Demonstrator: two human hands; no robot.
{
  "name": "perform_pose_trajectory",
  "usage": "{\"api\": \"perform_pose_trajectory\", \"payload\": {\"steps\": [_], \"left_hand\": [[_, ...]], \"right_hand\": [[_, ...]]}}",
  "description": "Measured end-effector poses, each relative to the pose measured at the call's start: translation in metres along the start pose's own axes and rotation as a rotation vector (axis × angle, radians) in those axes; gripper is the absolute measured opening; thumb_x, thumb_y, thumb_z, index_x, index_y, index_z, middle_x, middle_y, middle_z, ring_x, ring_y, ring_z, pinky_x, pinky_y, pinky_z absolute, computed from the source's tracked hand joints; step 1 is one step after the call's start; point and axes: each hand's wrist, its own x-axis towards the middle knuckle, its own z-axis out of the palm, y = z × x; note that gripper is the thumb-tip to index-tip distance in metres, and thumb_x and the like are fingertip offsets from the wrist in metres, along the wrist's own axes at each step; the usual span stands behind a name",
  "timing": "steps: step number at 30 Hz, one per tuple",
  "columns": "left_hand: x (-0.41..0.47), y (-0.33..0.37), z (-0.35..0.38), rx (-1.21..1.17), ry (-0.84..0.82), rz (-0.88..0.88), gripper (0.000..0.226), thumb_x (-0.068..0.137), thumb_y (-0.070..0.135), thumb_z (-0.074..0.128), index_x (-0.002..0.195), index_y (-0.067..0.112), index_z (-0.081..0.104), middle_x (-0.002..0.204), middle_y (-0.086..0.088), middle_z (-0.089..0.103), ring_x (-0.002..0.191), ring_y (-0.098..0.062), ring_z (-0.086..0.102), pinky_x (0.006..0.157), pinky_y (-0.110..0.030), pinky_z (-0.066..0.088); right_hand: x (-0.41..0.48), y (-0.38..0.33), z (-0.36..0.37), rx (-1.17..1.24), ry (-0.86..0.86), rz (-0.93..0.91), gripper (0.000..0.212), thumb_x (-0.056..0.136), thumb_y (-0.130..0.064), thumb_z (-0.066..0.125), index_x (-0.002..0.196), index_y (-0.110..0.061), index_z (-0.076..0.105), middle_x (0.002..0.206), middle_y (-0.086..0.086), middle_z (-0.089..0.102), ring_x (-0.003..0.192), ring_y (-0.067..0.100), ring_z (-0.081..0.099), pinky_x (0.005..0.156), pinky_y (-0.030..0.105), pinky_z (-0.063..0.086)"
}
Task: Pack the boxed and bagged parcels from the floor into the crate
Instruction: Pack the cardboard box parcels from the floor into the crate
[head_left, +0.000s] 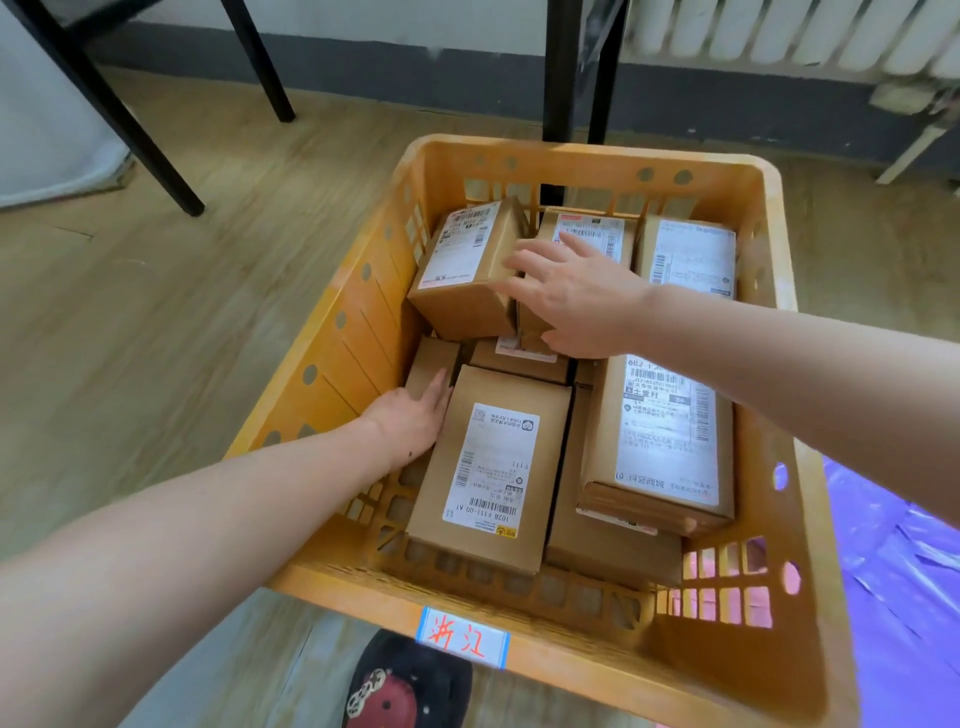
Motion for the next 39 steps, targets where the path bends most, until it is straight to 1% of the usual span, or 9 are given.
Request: {"api": "perform_pose_trajectory", "payload": {"steps": [5,10,13,18,21,24,30,34,39], "left_hand": [[-0.002,-0.003,0.005,-0.097,0.051,-0.032,0.075,0.094,0.005,0.045,0.150,0.001,-0.005,0.155,-0.028,-0.010,0.098,-0.038,0.056,0.077,-0.038,0.048],[0.002,-0.010,0.007,-0.114,0.137,-0.042,0.073,0.093,0.005,0.045,0.150,-0.001,-0.002,0.153,-0.031,0.008,0.108,-0.039,0.052,0.086,-0.039,0.048],[0.013,-0.015,0.000,-0.231,0.172,-0.096,0.073,0.089,0.002,0.050,0.149,0.003,0.008,0.138,-0.023,0.031,0.101,-0.035,0.056,0.075,-0.039,0.048],[0.029,-0.009,-0.010,-0.641,0.214,-0.402,0.047,0.081,-0.007,0.058,0.121,0.006,0.037,0.119,-0.016,0.037,0.076,-0.028,0.055,0.059,-0.034,0.044],[0.039,-0.006,-0.010,-0.903,0.336,-0.650,0.027,0.091,0.009,0.058,0.113,0.005,0.043,0.114,-0.017,0.048,0.089,-0.033,0.060,0.068,-0.038,0.049],[0.049,-0.009,-0.012,-1.115,0.309,-0.845,0.022,0.096,0.020,0.053,0.110,0.004,0.055,0.111,-0.017,0.060,0.097,-0.034,0.060,0.068,-0.034,0.044],[0.064,-0.012,-0.022,-1.681,0.235,-0.726,0.047,0.091,-0.002,0.038,0.133,0.012,0.054,0.139,-0.011,0.050,0.125,-0.032,0.047,0.104,-0.036,0.042],[0.060,-0.011,-0.023,-1.653,0.162,-0.652,0.045,0.092,0.001,0.040,0.132,0.012,0.057,0.138,-0.011,0.052,0.125,-0.032,0.048,0.104,-0.038,0.042],[0.047,-0.029,-0.034,-1.381,0.183,-0.715,0.027,0.090,0.014,0.044,0.097,0.004,0.068,0.102,-0.014,0.067,0.092,-0.030,0.063,0.076,-0.034,0.052]], "right_hand": [[0.039,-0.018,0.006,0.014,-0.111,-0.003,0.087,0.088,-0.031,0.060,0.153,-0.015,0.004,0.160,0.004,0.006,0.148,0.023,0.001,0.119,0.050,0.007],[0.036,-0.013,0.007,0.072,-0.048,0.038,0.067,0.083,-0.015,0.058,0.144,-0.011,0.031,0.145,0.008,0.038,0.133,0.024,0.037,0.113,0.038,0.025],[0.019,-0.007,0.014,0.151,-0.044,0.070,0.065,0.083,-0.007,0.050,0.145,-0.008,0.029,0.147,0.008,0.034,0.132,0.025,0.037,0.107,0.033,0.032],[0.010,-0.007,0.022,0.175,-0.093,0.068,0.075,0.085,-0.008,0.047,0.150,-0.004,0.011,0.159,0.012,0.011,0.146,0.023,0.013,0.118,0.034,0.012],[0.009,-0.007,0.024,0.179,-0.112,0.059,0.077,0.086,-0.008,0.047,0.151,-0.004,0.006,0.159,0.013,0.006,0.148,0.023,0.007,0.119,0.037,0.009],[0.006,-0.004,0.026,0.166,-0.114,0.051,0.077,0.086,-0.008,0.046,0.151,-0.004,0.004,0.160,0.013,0.003,0.148,0.022,0.005,0.119,0.038,0.008],[0.001,-0.003,0.026,0.156,-0.160,0.075,0.081,0.087,-0.015,0.046,0.152,-0.010,-0.002,0.161,0.006,-0.005,0.148,0.019,-0.003,0.119,0.047,0.005],[0.000,-0.005,0.022,0.158,-0.177,0.092,0.082,0.088,-0.018,0.047,0.152,-0.012,-0.004,0.161,0.004,-0.007,0.148,0.020,-0.006,0.118,0.053,0.005],[-0.008,0.000,0.011,0.163,-0.159,0.092,0.085,0.088,-0.018,0.048,0.152,-0.014,-0.008,0.161,0.003,-0.006,0.147,0.019,-0.011,0.118,0.052,0.001]]}}
